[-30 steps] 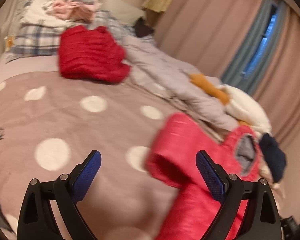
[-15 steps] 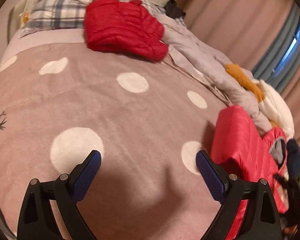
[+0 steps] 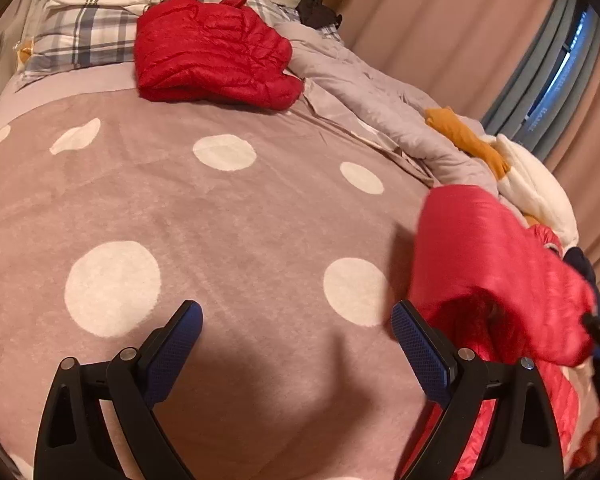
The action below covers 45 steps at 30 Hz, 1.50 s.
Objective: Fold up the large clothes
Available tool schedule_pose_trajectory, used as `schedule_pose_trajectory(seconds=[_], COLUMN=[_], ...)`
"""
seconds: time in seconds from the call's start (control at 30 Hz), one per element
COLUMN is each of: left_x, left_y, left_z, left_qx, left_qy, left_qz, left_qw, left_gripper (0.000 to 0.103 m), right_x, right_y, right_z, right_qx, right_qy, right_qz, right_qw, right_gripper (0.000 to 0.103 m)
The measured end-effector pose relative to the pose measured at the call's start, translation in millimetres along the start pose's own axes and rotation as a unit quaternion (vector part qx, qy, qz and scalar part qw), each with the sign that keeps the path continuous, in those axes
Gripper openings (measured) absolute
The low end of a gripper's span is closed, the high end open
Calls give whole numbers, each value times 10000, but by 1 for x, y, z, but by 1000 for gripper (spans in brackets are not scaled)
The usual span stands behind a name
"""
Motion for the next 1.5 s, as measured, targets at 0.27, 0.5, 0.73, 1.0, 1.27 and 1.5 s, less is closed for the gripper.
schedule_pose_trajectory(seconds=[0.27,0.5,0.73,1.0,1.27,1.5], left_x=[-11,-23,-25,-21,-22,-21], left_y=[-9,-18,-24,-19,-14,-11], left_z=[11,12,16,12,4,0], left_qx=[193,180,285,203,92,-7], left_qy=[-16,44,26,88,46,38], left_qz=[82,377,421,266,292,369], left_qw=[9998,9991,9987,9994,9995,9993], left_gripper=[95,95,95,95,95,95], right_x=[-66,-158,-203,-182,-197,-209], right_y=[33,28,-12,-11,-16,-24], right_z=[-46,-69,-55,-57,-64,-59], right_qx=[-394,-337,-108,-89,-99,-25], right_qy=[-678,-1428,-1613,-2548,-2702,-2787], right_qz=[47,459,669,-764,-699,-449], right_qw=[9969,9881,9846,9639,9602,9593], right_gripper=[15,15,24,58,67,80])
Point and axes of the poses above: each gripper's, at about its wrist camera, not at the fingertips, and z roughly the way its jaws point, x to its left, y to its top, the point moved 8 cm from there along z, roughly the way its jaws point, and after that the axes turned 1 degree about z, right-handed, at the moved point
